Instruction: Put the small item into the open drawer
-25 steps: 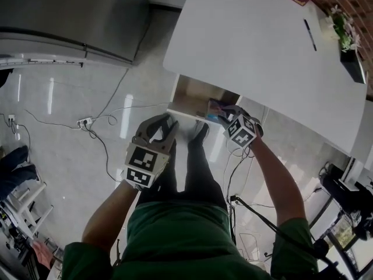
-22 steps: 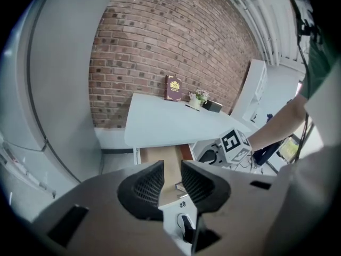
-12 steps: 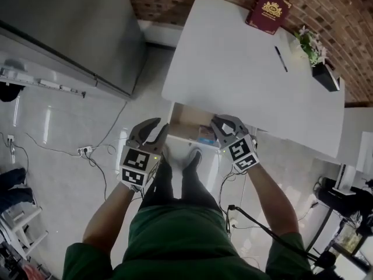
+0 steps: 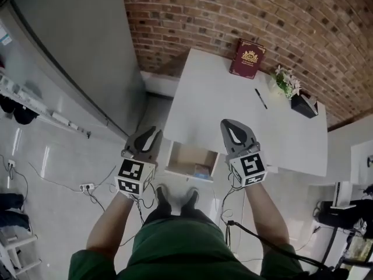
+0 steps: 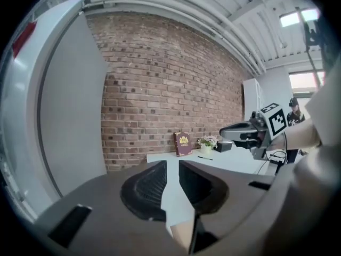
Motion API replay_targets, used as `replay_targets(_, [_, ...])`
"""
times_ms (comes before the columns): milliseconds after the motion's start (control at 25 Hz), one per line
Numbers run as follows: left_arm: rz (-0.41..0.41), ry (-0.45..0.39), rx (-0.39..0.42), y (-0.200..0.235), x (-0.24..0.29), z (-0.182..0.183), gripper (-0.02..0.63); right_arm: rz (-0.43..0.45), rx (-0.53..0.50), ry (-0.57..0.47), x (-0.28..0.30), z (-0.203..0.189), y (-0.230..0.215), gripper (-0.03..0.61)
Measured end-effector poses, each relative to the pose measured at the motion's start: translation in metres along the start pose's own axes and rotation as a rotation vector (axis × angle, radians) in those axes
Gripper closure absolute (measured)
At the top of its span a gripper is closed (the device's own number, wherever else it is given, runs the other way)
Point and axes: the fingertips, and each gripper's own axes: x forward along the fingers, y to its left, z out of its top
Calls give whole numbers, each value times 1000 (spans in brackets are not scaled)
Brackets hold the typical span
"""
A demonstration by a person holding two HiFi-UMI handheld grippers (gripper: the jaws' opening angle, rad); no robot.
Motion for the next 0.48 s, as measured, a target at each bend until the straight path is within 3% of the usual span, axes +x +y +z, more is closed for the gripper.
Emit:
replay_targets(200, [18,-104,19,0,-12,50,551,-63,27,-106,-14,55,-12,571])
replay_targets(480, [25,-267,25,-12,-30,114,560,-117,94,-203,-32,101,-12,574])
